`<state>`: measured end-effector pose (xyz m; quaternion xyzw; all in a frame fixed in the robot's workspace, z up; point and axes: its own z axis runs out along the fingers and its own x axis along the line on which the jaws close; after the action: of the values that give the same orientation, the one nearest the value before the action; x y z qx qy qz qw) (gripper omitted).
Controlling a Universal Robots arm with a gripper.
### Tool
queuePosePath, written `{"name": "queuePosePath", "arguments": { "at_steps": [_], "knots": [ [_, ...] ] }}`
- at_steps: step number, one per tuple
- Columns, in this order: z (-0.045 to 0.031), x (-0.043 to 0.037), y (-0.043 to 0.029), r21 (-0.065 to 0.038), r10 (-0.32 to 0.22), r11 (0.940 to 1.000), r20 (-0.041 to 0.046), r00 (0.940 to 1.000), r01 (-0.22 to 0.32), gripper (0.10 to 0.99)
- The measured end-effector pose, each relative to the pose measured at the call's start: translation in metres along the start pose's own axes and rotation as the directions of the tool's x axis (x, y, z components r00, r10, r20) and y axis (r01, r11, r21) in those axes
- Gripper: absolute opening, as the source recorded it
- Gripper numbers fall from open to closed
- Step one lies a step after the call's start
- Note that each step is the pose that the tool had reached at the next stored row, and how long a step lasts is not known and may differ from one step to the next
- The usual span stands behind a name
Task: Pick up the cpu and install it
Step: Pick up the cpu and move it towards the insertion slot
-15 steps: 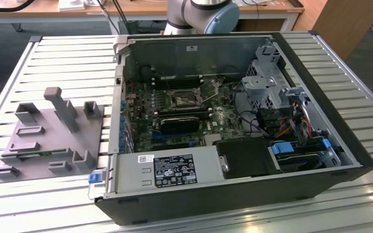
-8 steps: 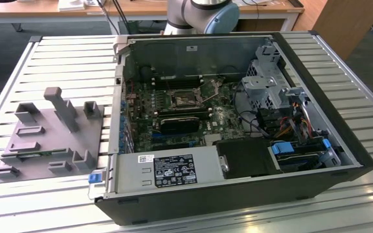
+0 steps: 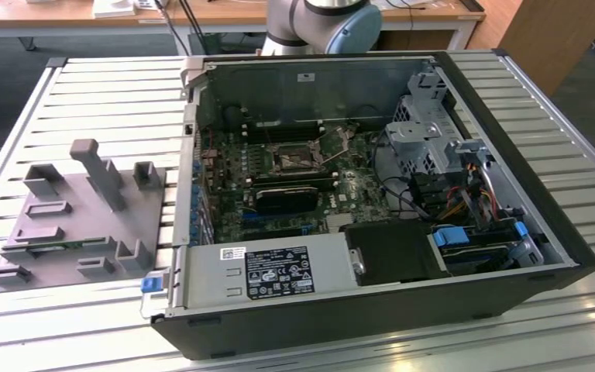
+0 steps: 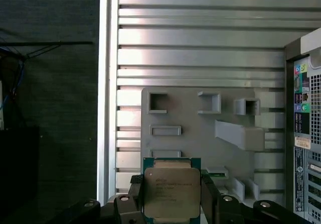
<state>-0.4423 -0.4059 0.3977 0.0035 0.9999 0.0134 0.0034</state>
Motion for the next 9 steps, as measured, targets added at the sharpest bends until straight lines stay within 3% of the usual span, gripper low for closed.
{"name": "queuePosePath", "arguments": {
  "at_steps": [3,6,9],
  "knots": [
    [-0.0065,0.0000,0.0001,0.000,0.000,1.0000,0.0004,1.0000,0.000,0.541],
    [-0.0071,-0.0014,0.0003,0.000,0.000,1.0000,0.0010,1.0000,0.000,0.541],
    [-0.0071,-0.0082,0.0002,0.000,0.000,1.0000,0.0008,1.0000,0.000,0.541]
  ]
}}
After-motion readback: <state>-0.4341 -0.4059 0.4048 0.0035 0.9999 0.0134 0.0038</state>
